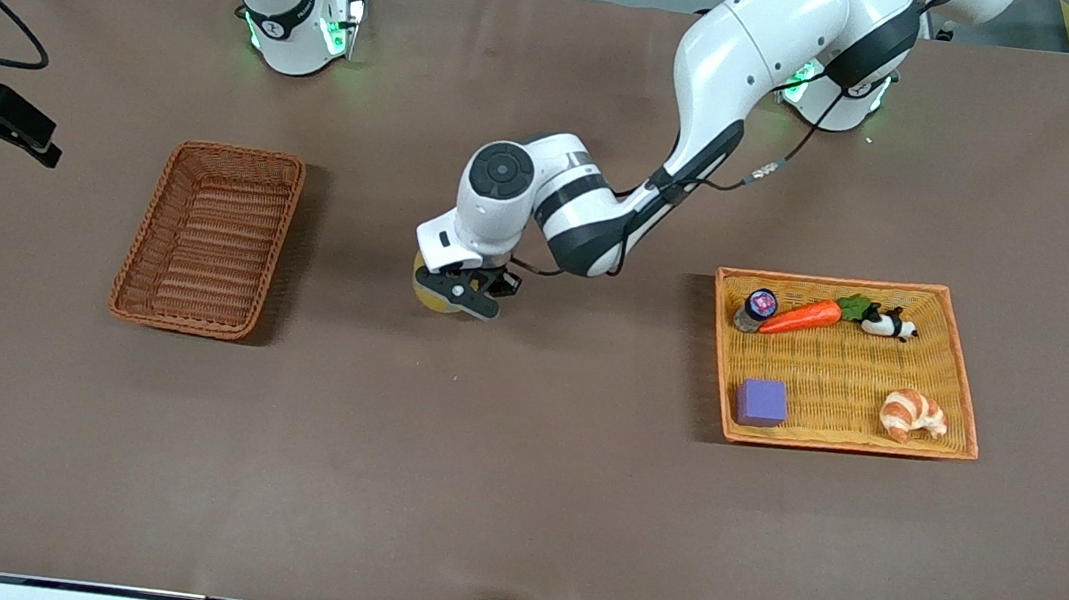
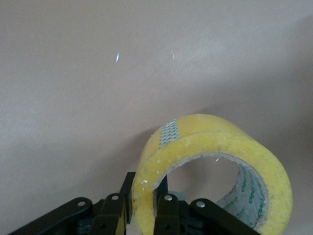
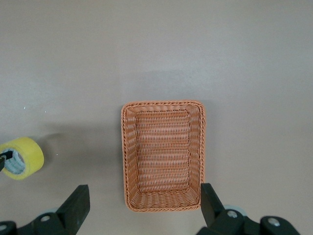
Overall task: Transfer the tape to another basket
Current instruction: 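Set the tape on the table while the right gripper reaches toward it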
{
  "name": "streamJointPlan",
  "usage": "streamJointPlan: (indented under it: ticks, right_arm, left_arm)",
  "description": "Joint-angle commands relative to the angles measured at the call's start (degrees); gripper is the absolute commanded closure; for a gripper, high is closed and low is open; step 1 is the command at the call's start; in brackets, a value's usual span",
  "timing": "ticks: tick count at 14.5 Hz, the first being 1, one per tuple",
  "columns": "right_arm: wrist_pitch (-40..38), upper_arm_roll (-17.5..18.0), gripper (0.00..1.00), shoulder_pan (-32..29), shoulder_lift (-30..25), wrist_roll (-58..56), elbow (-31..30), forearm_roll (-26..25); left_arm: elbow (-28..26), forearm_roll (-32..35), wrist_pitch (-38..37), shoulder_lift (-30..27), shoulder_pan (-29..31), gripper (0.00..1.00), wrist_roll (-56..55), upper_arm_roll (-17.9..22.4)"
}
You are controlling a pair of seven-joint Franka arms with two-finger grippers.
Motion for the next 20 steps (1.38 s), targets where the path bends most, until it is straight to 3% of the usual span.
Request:
streamJointPlan:
  ticks: [1,2,8,11,13,15,17,20]
  right_arm:
    - [0.3,0.1,0.00,0.4,-0.1,0.5,-0.5,-0.2]
    - [0.3,0.1,0.00,0.5,0.0,0.6,-0.5,-0.2]
    - [0.9,0.8,0.00,4.1,1.6,0.8,-0.4,0.1]
    - [3.1,7.8,0.00,5.5,4.0,4.7,-0.5,0.2]
    - [8.3,14.1,0.00,5.4,6.6,12.7,-2.3,0.2]
    - [15.0,19.3,0.00,5.7,11.6,15.1,-4.3,0.2]
    - [23.9,21.8,0.00,7.5,16.7,21.5,-6.6,-0.6]
    - [33.0,22.2,0.00,11.8,21.5,22.8,-11.2,-2.5]
  left_arm:
    - [2.0,-2.6,0.9,0.5,0.1,0.23,-0.5,-0.1]
    - [2.0,-2.5,0.7,0.3,0.2,0.00,-0.1,0.0]
    - [0.9,-4.7,-5.5,-4.7,1.9,0.00,-0.4,0.9]
    - [-0.4,-5.2,-14.5,-9.8,6.5,0.00,-0.6,1.1]
    - [-1.6,-5.1,-20.6,-13.9,9.3,0.00,-0.4,1.3]
    - [-4.7,-5.1,-21.8,-17.7,13.8,0.00,1.4,1.3]
    - [-9.3,-5.2,-21.9,-22.3,17.6,0.00,4.5,1.3]
    - [-16.2,-5.3,-21.8,-29.8,23.9,0.00,10.0,1.4]
